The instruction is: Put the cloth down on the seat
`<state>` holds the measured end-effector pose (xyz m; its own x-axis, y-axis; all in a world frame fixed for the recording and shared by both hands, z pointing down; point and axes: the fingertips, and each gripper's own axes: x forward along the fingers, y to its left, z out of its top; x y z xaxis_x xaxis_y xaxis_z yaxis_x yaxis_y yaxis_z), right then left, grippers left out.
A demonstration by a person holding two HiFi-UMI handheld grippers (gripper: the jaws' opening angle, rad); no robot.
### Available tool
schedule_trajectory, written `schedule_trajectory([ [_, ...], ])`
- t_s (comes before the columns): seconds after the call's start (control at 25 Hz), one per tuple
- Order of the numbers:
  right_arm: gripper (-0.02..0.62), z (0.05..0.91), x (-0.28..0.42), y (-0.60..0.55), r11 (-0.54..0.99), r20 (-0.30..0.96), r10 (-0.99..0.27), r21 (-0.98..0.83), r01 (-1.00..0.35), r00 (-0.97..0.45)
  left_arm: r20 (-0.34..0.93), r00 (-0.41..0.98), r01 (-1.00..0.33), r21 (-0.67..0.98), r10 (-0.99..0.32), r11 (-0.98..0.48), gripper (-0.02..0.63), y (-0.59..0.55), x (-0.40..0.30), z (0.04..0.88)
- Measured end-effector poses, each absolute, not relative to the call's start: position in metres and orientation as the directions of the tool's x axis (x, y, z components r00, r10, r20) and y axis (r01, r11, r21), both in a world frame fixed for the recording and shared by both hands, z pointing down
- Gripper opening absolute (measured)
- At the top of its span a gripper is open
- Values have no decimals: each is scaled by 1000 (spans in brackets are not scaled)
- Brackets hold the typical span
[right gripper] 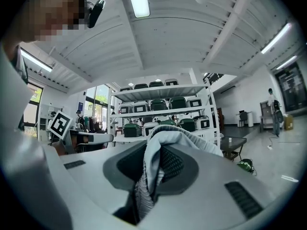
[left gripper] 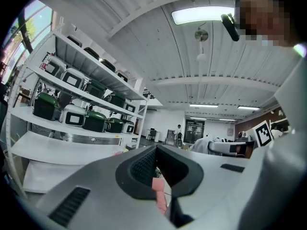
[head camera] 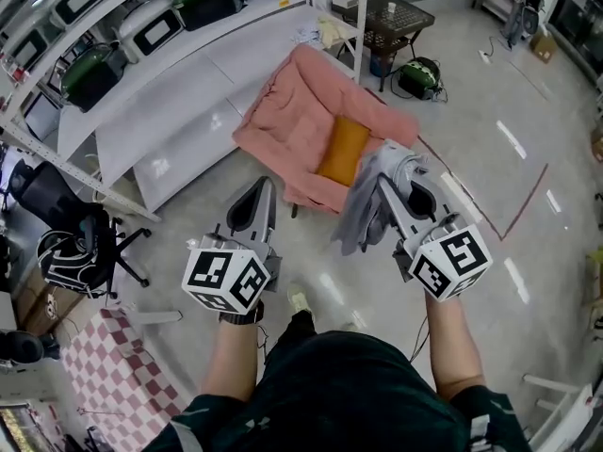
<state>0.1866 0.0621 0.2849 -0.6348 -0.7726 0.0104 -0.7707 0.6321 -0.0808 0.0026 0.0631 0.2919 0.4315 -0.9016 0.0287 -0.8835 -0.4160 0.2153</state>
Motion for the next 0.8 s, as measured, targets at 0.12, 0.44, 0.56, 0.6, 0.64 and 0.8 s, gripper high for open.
schedule_trajectory([
  [0.12,50,284,160,32,627,21,-776,-78,-775,-630,24,435,-880,220,-900,-420,6,31,-23,290],
  [0.44,50,276,85,-45,608,28,-791,-73,-791,-611,33,445,-877,216,-895,-428,6,-49,-97,291],
  [0.56,51,275,55,-68,615,28,-786,-72,-786,-617,20,440,-881,206,-898,-427,6,-70,-124,285],
  [0.6,50,276,44,-74,622,30,-780,-70,-780,-624,17,436,-882,207,-900,-423,6,-76,-133,284],
  [0.64,51,277,33,-80,630,35,-773,-69,-773,-633,16,432,-883,209,-902,-420,6,-81,-142,284],
  [0.8,51,278,-7,-102,671,44,-737,-74,-738,-675,23,418,-889,217,-908,-404,6,-93,-167,286],
])
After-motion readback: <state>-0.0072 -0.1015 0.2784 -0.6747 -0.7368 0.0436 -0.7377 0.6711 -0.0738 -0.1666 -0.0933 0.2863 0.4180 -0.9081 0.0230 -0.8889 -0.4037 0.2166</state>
